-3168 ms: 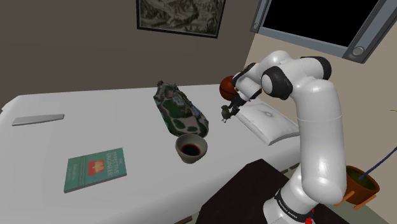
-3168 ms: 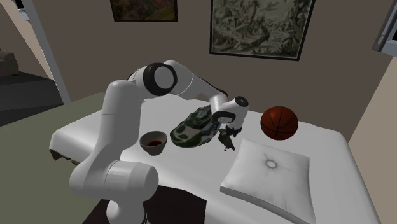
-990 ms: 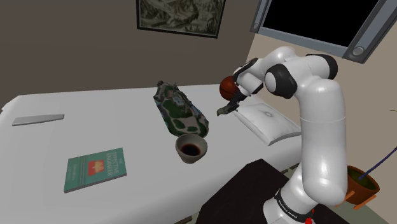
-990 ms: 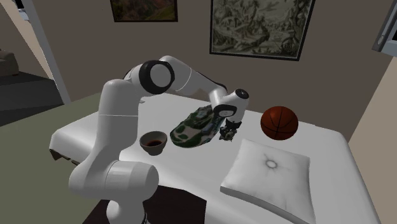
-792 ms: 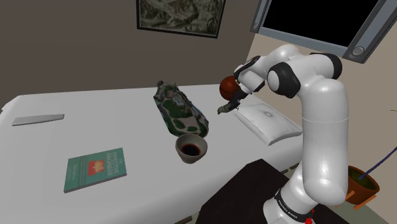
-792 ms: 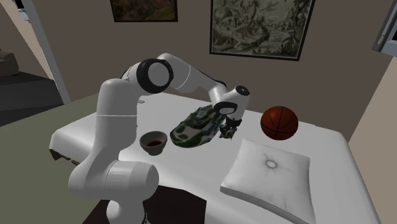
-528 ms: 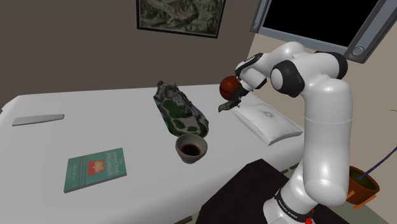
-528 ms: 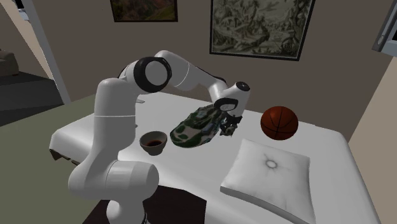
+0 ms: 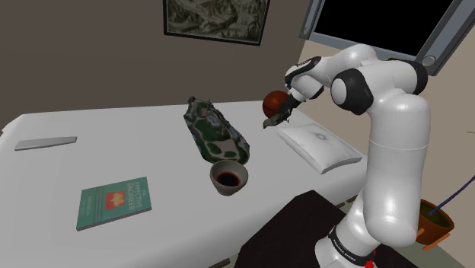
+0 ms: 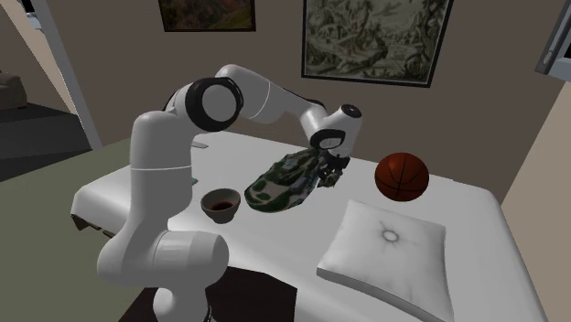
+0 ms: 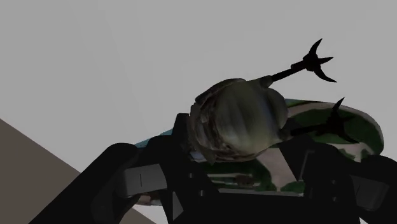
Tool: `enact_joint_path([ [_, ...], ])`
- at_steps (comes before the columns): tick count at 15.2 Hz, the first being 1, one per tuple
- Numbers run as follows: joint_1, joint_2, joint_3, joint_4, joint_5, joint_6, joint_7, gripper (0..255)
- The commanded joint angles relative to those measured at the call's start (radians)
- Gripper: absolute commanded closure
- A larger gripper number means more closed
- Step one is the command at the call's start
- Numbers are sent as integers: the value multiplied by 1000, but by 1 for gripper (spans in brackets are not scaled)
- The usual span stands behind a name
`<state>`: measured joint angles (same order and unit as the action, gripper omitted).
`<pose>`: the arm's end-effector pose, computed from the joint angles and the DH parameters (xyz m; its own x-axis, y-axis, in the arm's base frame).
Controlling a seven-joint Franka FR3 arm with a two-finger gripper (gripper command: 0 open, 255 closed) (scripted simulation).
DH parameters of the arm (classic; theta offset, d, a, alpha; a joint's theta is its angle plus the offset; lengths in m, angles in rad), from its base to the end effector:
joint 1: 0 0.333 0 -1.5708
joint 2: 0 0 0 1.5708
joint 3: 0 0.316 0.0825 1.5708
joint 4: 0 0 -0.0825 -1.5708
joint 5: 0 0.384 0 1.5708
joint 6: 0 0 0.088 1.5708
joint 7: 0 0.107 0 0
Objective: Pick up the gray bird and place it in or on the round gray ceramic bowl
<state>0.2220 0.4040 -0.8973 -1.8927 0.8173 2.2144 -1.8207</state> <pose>0.5277 -0.3411 0.3722 0.6816 0.6439 0.3475 0.6443 -0.7533 0.1320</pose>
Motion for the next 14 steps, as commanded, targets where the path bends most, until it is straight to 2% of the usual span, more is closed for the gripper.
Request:
enact_joint_path([
  [1, 11, -18, -13, 6, -22, -13, 19, 255],
  [6, 29, -48, -36, 27, -66, -46, 57, 255],
  [10, 196, -204, -86, -138, -184, 73, 162, 255],
  [14, 333, -385, -108, -290, -374, 196, 341, 255],
])
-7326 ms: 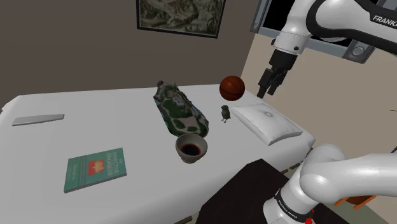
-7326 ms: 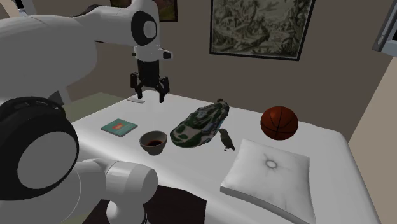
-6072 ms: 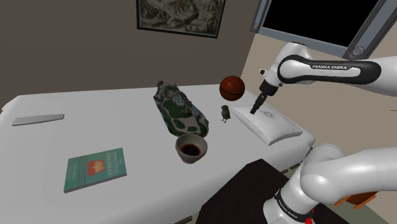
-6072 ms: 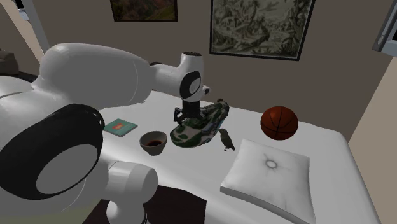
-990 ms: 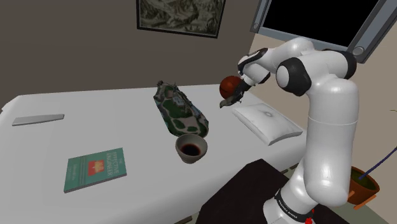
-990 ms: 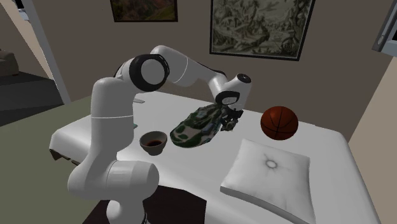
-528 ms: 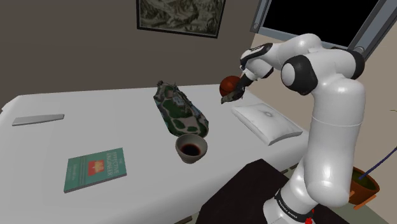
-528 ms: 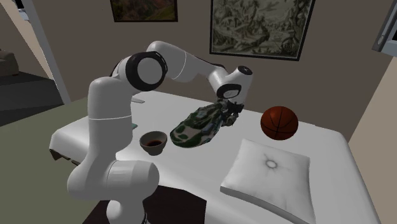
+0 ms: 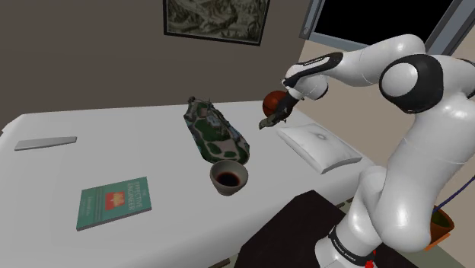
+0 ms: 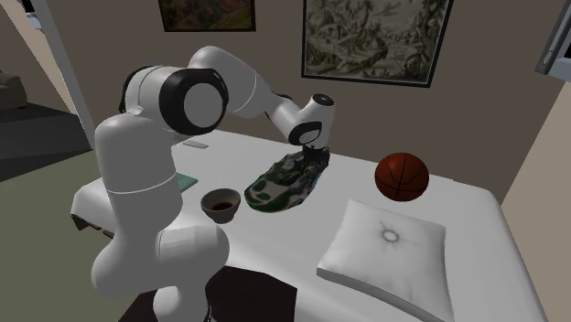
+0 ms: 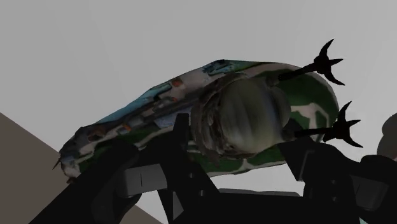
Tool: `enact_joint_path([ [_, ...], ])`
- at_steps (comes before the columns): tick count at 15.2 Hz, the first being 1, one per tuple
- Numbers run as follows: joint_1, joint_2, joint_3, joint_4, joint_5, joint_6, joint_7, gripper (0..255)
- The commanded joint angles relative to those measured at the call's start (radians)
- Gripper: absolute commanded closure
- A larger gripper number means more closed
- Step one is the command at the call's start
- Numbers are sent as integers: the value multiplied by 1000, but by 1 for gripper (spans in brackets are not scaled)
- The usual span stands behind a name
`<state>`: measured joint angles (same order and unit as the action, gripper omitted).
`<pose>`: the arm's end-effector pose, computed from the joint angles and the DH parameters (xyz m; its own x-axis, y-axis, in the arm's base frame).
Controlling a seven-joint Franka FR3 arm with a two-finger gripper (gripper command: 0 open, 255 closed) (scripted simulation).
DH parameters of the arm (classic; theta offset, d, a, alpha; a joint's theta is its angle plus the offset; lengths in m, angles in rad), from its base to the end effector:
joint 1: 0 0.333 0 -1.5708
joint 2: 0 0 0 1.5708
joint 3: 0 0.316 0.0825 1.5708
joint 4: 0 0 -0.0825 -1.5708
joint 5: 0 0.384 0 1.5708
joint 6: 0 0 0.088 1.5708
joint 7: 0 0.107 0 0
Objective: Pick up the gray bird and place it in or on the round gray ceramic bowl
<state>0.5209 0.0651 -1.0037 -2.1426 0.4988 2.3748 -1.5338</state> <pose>0.5041 -0.2531 0.4077 0.6823 0.6422 0.3492 0.6436 -0.7543 0.1297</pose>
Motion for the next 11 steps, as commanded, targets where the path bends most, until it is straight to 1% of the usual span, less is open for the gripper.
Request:
enact_joint_path([
  [1, 52, -92, 8, -75, -113, 63, 110, 255],
  [3, 62, -175, 47, -140, -223, 108, 222, 255],
  [6, 37, -266, 138, -225, -348, 154, 371, 255],
  [9, 7, -329, 234, -297, -434, 186, 500, 255],
  [11, -12, -362, 298, -340, -475, 202, 578, 255],
])
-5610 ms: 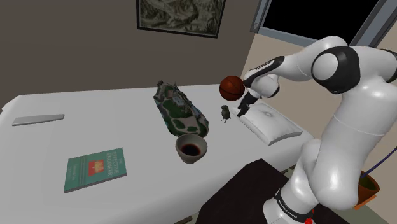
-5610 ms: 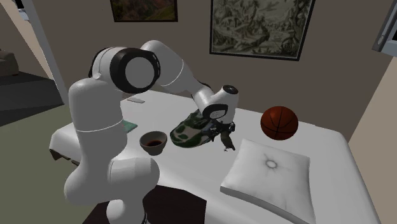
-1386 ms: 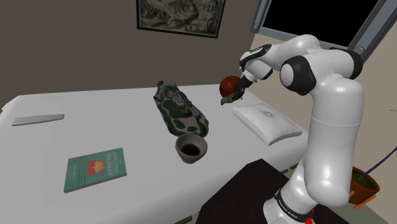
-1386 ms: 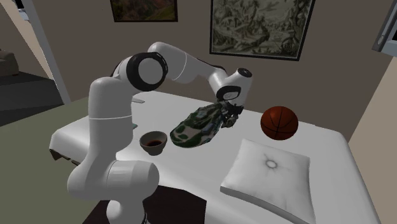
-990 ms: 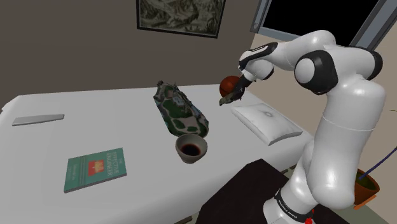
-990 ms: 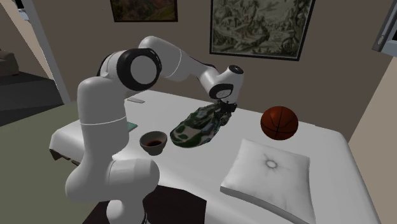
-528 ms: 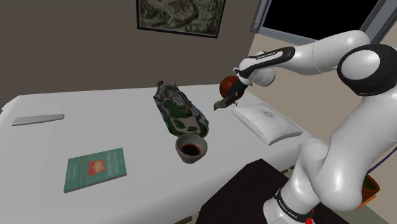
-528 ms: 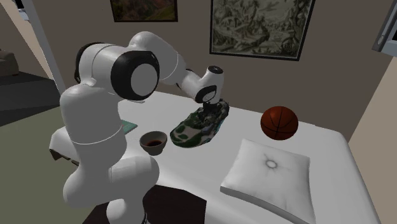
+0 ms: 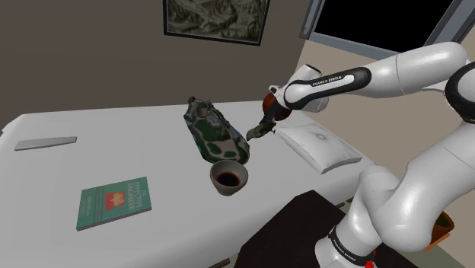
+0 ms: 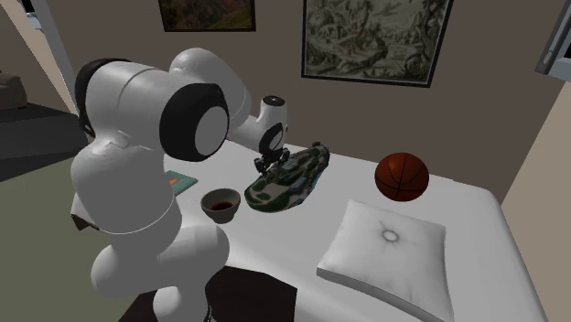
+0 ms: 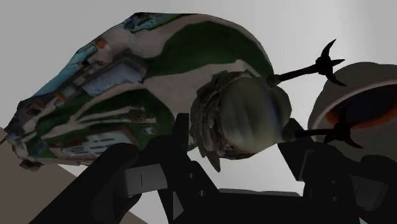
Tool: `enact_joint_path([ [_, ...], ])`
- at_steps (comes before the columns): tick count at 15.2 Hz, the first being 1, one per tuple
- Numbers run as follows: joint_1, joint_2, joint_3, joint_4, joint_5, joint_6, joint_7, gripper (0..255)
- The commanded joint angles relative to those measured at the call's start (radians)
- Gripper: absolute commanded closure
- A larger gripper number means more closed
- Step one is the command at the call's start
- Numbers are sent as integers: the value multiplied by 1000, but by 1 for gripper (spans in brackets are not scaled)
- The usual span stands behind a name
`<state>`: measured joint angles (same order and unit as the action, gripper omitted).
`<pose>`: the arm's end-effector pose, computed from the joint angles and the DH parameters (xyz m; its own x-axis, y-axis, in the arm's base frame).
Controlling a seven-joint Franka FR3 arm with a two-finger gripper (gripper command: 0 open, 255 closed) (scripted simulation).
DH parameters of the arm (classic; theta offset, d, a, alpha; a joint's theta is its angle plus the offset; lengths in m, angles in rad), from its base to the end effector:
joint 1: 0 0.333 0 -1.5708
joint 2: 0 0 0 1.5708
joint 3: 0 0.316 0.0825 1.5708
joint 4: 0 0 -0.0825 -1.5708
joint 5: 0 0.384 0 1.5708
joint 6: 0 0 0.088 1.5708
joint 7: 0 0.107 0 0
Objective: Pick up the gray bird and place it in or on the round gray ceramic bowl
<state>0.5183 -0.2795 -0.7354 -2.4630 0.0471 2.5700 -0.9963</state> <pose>0.4697 -0.1086 0.4054 0.6807 0.6450 0.3473 0.6461 -0.7521 0.1302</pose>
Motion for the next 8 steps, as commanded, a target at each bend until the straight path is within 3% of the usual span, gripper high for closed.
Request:
enact_joint_path([
  [1, -15, -32, 59, -38, -42, 14, 79, 255],
  [8, -34, -99, 258, -140, -123, 52, 329, 255],
])
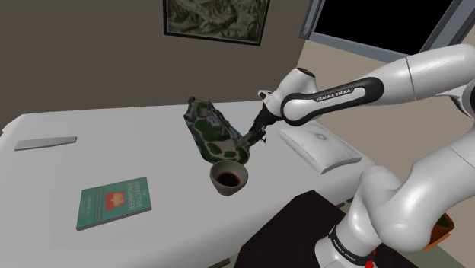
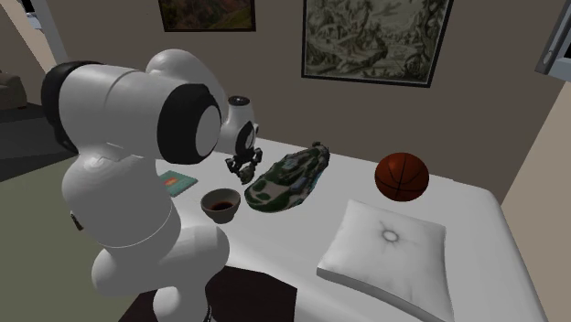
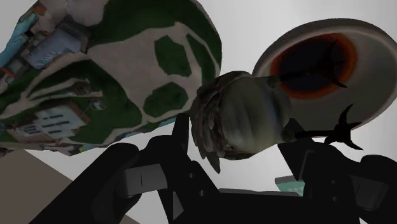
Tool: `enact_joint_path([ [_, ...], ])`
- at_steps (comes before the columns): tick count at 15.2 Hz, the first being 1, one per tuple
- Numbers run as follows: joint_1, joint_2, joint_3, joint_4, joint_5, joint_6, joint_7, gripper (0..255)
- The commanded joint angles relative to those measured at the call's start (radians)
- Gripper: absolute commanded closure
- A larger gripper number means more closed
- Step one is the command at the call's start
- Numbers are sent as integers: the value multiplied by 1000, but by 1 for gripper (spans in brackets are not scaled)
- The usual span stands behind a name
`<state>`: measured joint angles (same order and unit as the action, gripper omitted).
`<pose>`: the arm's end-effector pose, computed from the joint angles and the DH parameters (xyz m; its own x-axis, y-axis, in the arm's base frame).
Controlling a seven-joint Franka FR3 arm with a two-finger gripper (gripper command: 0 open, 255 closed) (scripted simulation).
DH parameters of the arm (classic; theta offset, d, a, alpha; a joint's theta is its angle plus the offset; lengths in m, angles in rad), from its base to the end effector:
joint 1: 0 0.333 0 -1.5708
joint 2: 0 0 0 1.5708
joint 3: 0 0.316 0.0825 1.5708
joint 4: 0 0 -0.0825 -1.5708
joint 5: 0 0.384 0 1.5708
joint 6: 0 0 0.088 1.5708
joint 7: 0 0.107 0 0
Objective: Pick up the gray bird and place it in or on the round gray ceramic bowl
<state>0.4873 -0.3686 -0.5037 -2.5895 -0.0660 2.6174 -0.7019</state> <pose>0.4448 -0.0059 0.4063 0.6802 0.6457 0.3470 0.6464 -0.7516 0.1316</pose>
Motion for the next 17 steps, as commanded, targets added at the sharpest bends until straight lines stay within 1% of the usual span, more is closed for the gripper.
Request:
enact_joint_path([
  [1, -2, -15, 53, -24, -17, 9, 69, 255],
  [8, 23, -21, 231, -56, -47, 28, 296, 255],
  [17, 40, 77, 205, -110, -26, 179, 276, 255],
])
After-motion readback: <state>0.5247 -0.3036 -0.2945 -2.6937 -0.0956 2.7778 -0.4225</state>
